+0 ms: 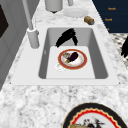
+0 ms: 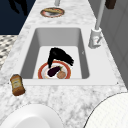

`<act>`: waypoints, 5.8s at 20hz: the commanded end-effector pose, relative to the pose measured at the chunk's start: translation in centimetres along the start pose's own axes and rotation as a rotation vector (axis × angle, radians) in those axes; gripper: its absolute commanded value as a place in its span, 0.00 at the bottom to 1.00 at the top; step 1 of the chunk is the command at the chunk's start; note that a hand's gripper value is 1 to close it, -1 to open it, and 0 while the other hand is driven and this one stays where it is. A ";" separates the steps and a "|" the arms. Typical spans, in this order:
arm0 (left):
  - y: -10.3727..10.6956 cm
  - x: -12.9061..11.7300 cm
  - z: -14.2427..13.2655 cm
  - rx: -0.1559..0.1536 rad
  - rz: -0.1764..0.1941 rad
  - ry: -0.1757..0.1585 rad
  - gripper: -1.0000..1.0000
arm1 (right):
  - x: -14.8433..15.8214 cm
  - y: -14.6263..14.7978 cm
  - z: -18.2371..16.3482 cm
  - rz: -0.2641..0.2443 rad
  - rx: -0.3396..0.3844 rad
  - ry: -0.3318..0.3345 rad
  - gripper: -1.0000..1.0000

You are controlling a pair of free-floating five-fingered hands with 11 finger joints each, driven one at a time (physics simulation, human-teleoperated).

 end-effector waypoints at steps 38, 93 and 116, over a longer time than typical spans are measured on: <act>0.0 0.0 0.0 0.000 0.000 0.000 0.50 | -3.0 -20.9 7.4 0.060 -0.468 -0.038 0.00; 0.0 0.0 0.0 0.000 0.000 0.000 0.50 | -6.6 -27.9 -20.6 -0.091 0.571 -0.122 0.00; 0.0 0.0 0.0 0.000 0.000 0.000 0.50 | -2.7 -30.3 -13.8 -0.064 0.359 0.095 1.00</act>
